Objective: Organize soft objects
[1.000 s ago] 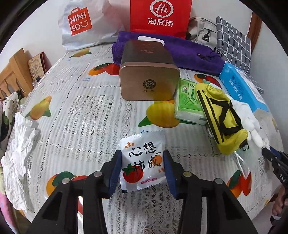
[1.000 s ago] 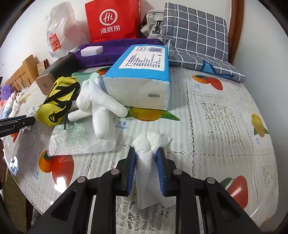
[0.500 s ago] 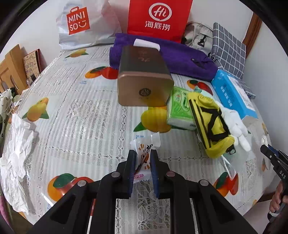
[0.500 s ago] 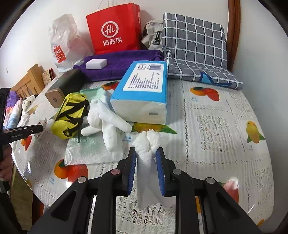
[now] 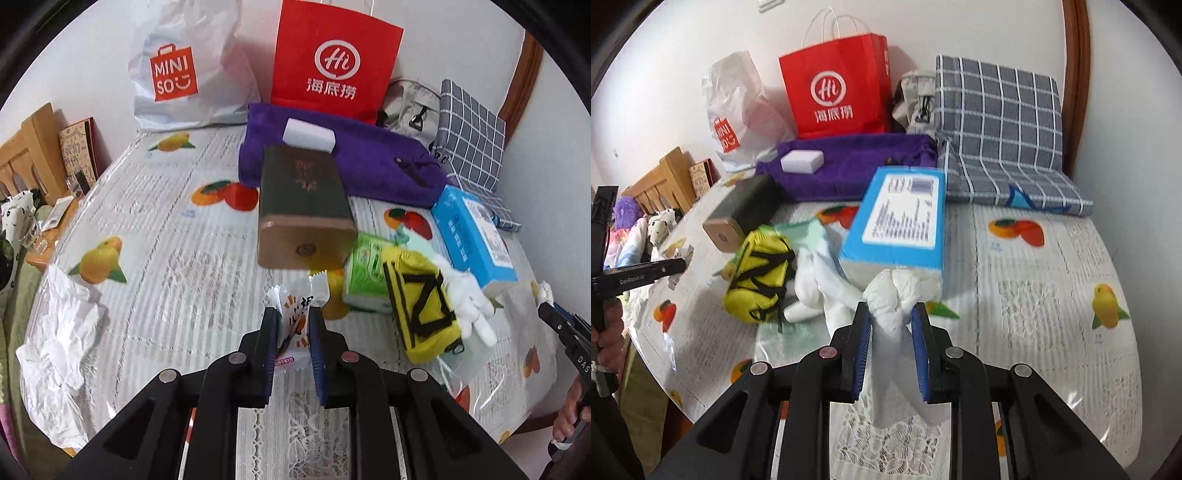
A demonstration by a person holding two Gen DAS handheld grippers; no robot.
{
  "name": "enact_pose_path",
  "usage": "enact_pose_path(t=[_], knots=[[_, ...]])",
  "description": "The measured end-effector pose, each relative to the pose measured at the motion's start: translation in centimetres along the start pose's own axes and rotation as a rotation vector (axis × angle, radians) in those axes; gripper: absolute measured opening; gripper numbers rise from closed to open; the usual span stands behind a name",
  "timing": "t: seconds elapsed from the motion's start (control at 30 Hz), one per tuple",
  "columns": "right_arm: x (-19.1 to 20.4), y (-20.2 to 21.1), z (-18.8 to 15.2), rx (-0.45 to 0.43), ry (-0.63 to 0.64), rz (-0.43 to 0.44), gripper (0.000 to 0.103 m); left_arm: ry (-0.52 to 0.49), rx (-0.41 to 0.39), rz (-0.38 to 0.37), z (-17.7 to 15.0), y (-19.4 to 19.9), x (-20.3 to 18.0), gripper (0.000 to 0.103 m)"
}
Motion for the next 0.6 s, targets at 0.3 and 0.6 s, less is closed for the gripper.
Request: enact_pose_path(t=[0.3, 0.6], knots=[[1.5, -0.3, 5.4, -0.066, 0.031, 0.036, 0.023, 0.002, -0.051, -0.005, 4.4, 0.2, -0.5, 0.016], [2.7, -3.2, 9.7, -0.08, 0.024, 0.066, 0.023, 0.007, -0.067, -0.002, 8.6, -1.7, -0.8, 0.017]])
Point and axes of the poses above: each gripper's, at about its wrist camera, not at the fingertips, and y roughly against the way its jaws point, x to its left, z to its top, the point moved 10 cm from there along -y, roughly the way its jaws point, and after that the axes turned 15 degrees about -x, right-handed, at the moved point
